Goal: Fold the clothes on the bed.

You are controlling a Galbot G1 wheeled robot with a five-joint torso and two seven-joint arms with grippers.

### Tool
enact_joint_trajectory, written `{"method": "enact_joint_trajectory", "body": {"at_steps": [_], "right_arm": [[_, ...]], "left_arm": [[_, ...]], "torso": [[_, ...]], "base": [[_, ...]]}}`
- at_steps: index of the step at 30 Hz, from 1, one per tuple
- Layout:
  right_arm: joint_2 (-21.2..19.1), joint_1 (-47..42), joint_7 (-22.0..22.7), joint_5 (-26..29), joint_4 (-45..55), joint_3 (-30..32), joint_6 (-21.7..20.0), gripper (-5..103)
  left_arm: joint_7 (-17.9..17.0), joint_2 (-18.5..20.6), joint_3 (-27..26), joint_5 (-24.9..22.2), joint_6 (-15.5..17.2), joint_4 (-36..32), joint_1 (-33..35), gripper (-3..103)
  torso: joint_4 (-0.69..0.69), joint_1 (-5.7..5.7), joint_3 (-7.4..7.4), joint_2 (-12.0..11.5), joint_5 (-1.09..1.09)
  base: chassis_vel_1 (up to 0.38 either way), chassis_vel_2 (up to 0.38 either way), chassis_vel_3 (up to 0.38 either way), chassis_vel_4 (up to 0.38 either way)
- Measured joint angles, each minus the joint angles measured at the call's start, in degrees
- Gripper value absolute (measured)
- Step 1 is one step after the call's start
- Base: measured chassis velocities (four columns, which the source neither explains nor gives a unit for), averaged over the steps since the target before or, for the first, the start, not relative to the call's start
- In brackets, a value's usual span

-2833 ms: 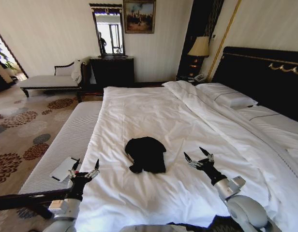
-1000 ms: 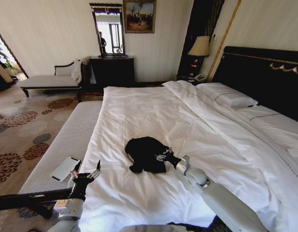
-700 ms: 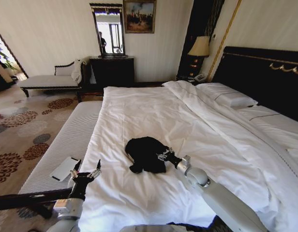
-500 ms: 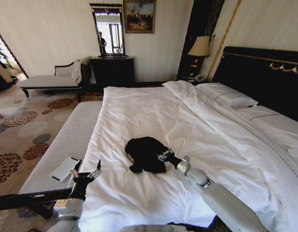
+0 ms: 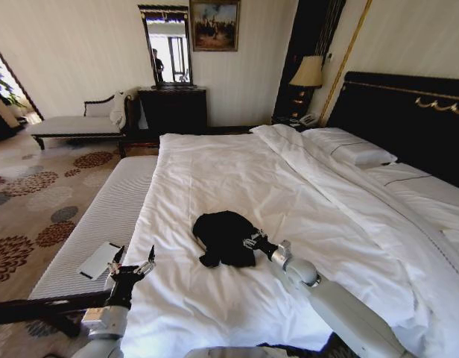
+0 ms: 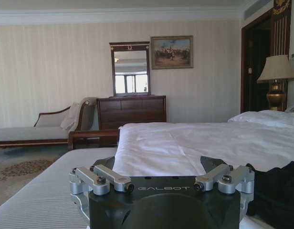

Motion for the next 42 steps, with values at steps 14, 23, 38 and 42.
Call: {"method": "enact_joint_trajectory", "body": {"at_steps": [14,23,38,42], "right_arm": [[0.0,2.1,0.0,0.0,-0.8,-2.7,0.0,24],[0.3,2.1,-0.1,-0.1,-1.2,-3.0,0.3,1],[0.0,1.5,0.0,-0.3,-0.4,-2.5,0.3,0],[-0.3,0.8,0.1,-0.6,0.3,-2.2,0.3,0]], "left_arm": [[0.0,-0.4,0.0,-0.3,-0.2,0.9,-0.6,100],[0.1,-0.1,-0.1,-0.4,-0.2,1.3,-0.8,100],[-0.7,3.5,4.3,-6.2,3.4,2.4,-4.0,100],[-1.4,5.4,8.1,-8.3,5.0,2.7,-6.6,100]], "torso": [[0.0,0.0,0.0,0.0,0.0],[0.0,0.0,0.0,0.0,0.0],[0.01,0.0,0.0,0.0,0.0],[0.0,0.0,0.0,0.0,0.0]], "base": [[0.0,0.0,0.0,0.0],[0.0,0.0,0.0,0.0],[0.0,0.0,0.0,0.0],[0.0,0.0,0.0,0.0]]}}
